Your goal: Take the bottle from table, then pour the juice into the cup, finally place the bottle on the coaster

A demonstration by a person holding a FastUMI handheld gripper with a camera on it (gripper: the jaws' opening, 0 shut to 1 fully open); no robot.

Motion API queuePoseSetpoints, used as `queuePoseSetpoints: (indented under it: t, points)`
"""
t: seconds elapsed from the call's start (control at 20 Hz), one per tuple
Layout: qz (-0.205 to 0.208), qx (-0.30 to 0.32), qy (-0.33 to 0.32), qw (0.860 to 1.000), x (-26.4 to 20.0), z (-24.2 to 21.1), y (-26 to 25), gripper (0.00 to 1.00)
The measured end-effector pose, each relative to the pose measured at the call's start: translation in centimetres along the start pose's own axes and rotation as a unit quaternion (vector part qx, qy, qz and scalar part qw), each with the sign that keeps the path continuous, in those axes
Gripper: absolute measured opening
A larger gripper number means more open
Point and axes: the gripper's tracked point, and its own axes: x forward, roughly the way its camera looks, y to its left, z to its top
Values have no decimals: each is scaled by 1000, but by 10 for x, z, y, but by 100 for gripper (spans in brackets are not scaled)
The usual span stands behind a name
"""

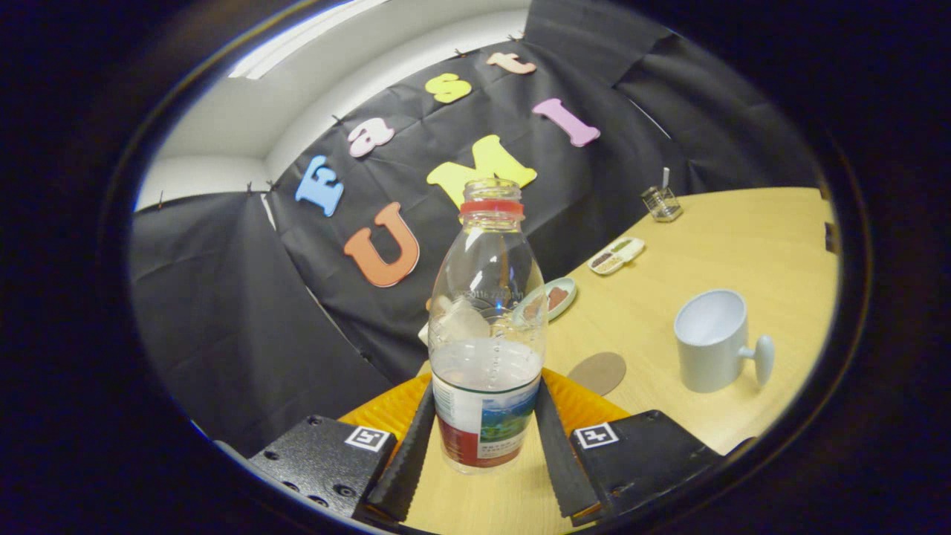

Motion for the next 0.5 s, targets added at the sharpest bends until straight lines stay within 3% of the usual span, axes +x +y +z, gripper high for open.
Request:
queuePoseSetpoints:
  t: [0.2,0.5]
  points:
    - [4,108,7,994,-5,-3,-12,75]
    - [5,236,2,972,-10,-5,-25,75]
